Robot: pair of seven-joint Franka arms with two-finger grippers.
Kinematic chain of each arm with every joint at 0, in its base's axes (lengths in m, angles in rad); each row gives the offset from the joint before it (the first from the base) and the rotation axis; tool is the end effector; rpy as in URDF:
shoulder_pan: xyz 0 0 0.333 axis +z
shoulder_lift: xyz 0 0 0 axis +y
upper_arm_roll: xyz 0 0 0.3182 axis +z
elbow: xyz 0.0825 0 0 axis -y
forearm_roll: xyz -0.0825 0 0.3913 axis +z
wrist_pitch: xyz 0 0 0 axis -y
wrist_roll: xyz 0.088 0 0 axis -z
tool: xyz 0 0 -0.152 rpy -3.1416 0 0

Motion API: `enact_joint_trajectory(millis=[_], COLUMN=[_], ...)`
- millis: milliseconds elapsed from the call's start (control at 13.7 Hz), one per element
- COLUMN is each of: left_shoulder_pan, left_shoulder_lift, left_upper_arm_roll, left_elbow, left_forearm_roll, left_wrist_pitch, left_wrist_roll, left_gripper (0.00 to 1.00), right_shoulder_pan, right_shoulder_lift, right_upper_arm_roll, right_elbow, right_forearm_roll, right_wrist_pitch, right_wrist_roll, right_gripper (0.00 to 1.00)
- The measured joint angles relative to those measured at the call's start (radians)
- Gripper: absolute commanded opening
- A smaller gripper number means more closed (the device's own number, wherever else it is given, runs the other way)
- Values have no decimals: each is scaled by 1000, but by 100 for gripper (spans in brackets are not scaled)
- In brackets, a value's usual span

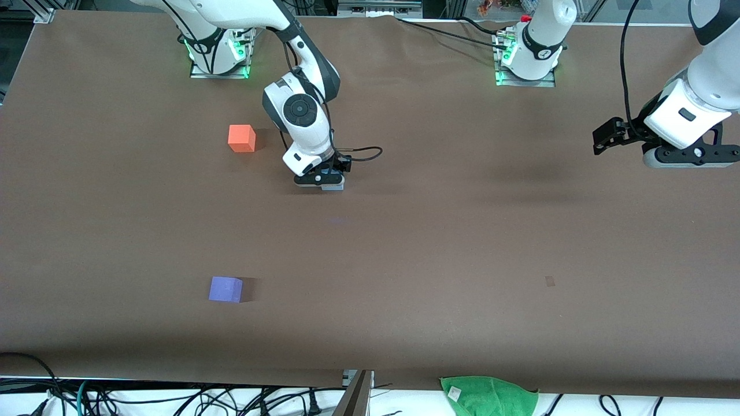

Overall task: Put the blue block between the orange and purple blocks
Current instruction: 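Carry the blue cube with the right gripper between orange and purple cubes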

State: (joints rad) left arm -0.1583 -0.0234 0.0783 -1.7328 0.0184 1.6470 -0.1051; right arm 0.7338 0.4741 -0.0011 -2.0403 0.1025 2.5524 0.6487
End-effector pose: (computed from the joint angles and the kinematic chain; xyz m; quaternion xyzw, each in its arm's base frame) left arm 0.5508 -0.0411 0.5235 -0.9994 -0.0115 0.0303 0.0111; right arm 0.4519 0.4081 0.1615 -0.9994 0.0000 0.0039 0.0345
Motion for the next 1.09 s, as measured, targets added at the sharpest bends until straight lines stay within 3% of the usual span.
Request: enact_joint_trajectory(millis=[292, 656, 802, 1094], left_shoulder_pan=[0, 1, 1, 1], left_shoulder_lift=[0, 1, 1, 3], left_upper_arm_roll=[1, 2, 2, 2], left_elbow=[0, 0, 0, 0], left_forearm_roll=[0, 0, 0, 0], left_wrist_pitch=[0, 0, 0, 0], left_wrist_roll=[0, 1, 2, 2], left_gripper=[100, 100, 100, 100], right_shoulder_pan=[0, -12, -17, -18], right_shoulder_lift=[-69, -154, -153, -149], right_upper_arm_roll=[-83, -342, -413, -447], right_elbow=[30, 36, 31, 13], right_forearm_roll=[-4, -3, -2, -2], right_wrist_pitch=[-68, -232, -270, -302], right_wrist_roll=[-50, -320, -375, -384], right_gripper=[56, 56, 56, 56])
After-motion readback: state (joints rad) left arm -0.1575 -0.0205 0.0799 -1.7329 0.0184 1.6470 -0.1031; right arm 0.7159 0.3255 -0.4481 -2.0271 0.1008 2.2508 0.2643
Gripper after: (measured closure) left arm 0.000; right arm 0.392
